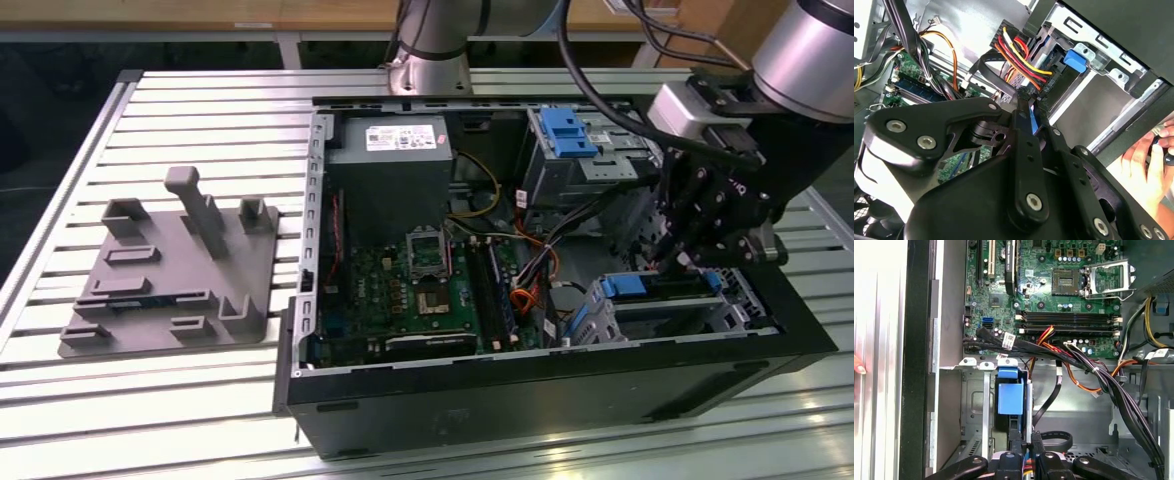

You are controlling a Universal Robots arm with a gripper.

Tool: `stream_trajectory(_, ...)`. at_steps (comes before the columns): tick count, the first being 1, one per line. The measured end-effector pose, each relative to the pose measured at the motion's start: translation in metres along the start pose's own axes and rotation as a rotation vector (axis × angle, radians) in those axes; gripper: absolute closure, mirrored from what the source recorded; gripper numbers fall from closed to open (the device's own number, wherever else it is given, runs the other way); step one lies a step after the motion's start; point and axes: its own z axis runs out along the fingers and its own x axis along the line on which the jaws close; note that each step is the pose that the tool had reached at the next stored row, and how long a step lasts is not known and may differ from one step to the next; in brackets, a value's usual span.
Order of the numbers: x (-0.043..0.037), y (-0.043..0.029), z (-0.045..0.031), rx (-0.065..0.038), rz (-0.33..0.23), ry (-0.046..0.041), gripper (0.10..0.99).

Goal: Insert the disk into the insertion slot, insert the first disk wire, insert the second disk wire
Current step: 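Insert the second disk wire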

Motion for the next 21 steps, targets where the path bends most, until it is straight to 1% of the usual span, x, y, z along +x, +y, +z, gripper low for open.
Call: stream_trajectory(21,0.0023,-0.0001,0.0041,0.000,-0.005,0.0000,0.890)
